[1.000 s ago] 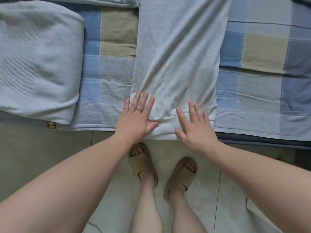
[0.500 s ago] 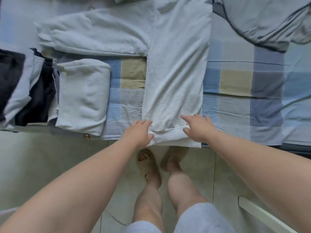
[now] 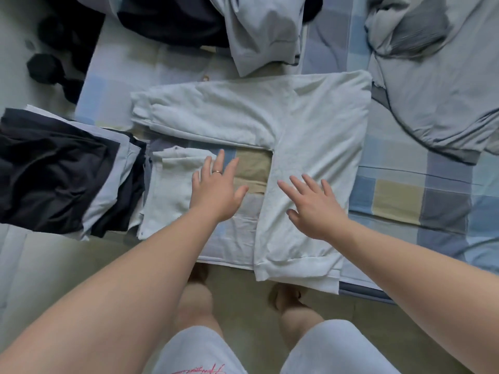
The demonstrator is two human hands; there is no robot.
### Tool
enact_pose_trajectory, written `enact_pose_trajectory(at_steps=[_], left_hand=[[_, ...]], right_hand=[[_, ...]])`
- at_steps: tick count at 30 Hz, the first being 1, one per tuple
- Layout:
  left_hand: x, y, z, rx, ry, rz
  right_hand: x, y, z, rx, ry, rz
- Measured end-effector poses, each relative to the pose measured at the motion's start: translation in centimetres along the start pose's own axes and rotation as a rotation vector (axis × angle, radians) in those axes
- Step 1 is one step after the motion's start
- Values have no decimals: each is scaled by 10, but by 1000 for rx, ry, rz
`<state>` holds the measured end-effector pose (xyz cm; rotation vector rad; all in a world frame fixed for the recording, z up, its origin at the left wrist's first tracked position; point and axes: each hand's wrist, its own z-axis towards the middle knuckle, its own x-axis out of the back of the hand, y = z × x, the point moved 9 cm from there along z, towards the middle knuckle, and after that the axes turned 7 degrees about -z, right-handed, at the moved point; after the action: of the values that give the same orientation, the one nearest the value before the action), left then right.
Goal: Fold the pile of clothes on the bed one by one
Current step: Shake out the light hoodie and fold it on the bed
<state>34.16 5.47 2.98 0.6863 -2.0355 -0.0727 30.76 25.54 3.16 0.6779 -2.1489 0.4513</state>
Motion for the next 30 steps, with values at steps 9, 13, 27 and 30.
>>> enact_pose_trajectory(at_steps=[9, 13, 27, 30], left_hand=[[108, -155, 117, -9, 39, 47], [138, -229, 185, 23, -5, 88], [103, -332, 322, 293, -58, -600], [98, -328, 314, 307, -82, -773]], right_hand=[[48, -122, 153, -37, 19, 69], [44, -173, 237, -38, -8, 72], [23, -214, 431, -92, -88, 67], [25, -212, 432, -70, -139, 152]])
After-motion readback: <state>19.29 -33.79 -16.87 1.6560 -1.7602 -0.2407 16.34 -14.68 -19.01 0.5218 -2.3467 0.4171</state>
